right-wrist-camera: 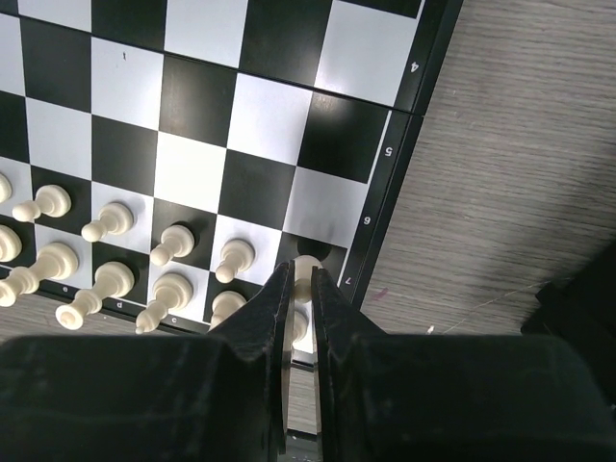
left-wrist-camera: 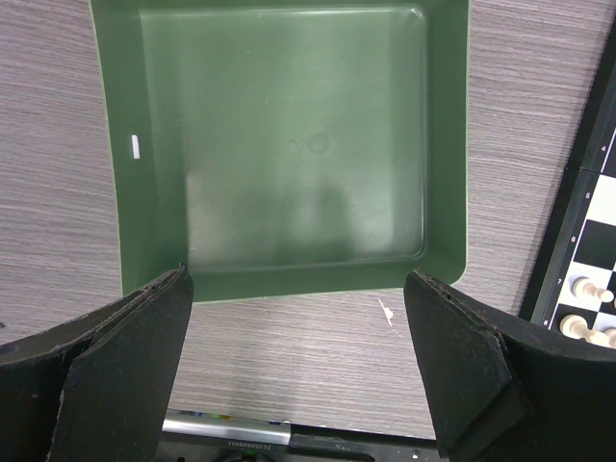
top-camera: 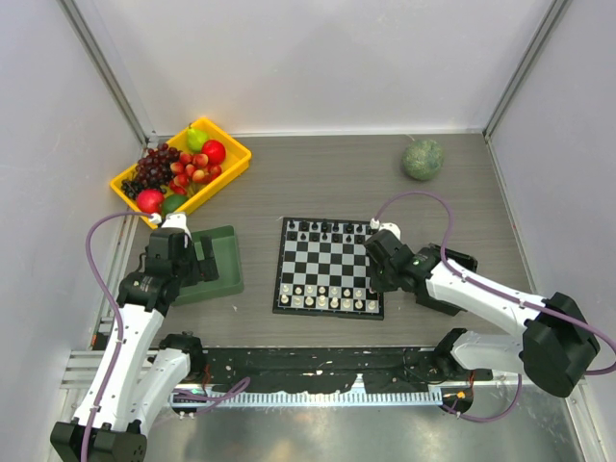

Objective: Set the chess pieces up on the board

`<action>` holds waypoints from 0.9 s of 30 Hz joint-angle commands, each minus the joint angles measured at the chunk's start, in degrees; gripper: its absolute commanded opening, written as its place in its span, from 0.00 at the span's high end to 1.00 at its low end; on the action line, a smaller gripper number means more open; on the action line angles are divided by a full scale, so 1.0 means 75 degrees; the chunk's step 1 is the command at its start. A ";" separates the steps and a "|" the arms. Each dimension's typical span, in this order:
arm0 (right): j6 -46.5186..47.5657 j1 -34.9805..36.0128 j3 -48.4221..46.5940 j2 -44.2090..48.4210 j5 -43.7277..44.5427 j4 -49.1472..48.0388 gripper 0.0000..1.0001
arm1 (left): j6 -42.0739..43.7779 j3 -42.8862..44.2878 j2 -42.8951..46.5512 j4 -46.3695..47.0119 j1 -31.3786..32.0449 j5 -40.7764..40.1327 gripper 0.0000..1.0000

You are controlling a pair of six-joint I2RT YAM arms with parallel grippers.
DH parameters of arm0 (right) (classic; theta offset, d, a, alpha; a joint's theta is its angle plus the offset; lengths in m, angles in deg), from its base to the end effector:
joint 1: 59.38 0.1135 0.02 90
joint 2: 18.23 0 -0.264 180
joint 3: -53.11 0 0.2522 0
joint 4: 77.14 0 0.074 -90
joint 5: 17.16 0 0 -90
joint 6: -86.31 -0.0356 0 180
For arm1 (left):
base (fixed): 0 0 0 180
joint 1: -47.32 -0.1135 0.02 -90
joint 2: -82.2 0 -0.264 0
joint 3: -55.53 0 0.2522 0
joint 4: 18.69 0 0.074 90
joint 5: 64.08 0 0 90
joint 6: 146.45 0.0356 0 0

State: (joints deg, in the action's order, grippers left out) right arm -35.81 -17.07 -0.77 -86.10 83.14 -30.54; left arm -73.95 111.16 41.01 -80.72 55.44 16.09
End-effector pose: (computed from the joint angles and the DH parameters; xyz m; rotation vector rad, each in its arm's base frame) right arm 0.1661 0.1426 0.2021 -0.1708 2.6128 0.2276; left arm 0.1386 -0.0136 0.2697 -0.2742 2.3697 -0.0052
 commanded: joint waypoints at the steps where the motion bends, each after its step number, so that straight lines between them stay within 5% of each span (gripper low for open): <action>1: -0.0112 0.0020 0.0064 -0.0043 -0.0073 -0.0172 0.86 | 0.0036 0.0312 0.0019 0.0073 -0.0005 0.0021 0.01; 19: -0.0007 0.0066 0.0181 -0.0278 -0.0062 -0.0301 0.86 | 0.0024 0.0324 -0.0004 0.0061 -0.0016 0.0009 0.01; 27: 0.0228 0.0066 -0.0053 -0.0407 -0.0261 -0.0160 0.71 | 0.0024 0.0324 0.0019 0.0061 -0.0016 -0.0003 0.01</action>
State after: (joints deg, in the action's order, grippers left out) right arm -35.00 -16.94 0.57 -88.79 81.59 -32.20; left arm -73.95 111.16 40.94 -80.72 55.44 16.07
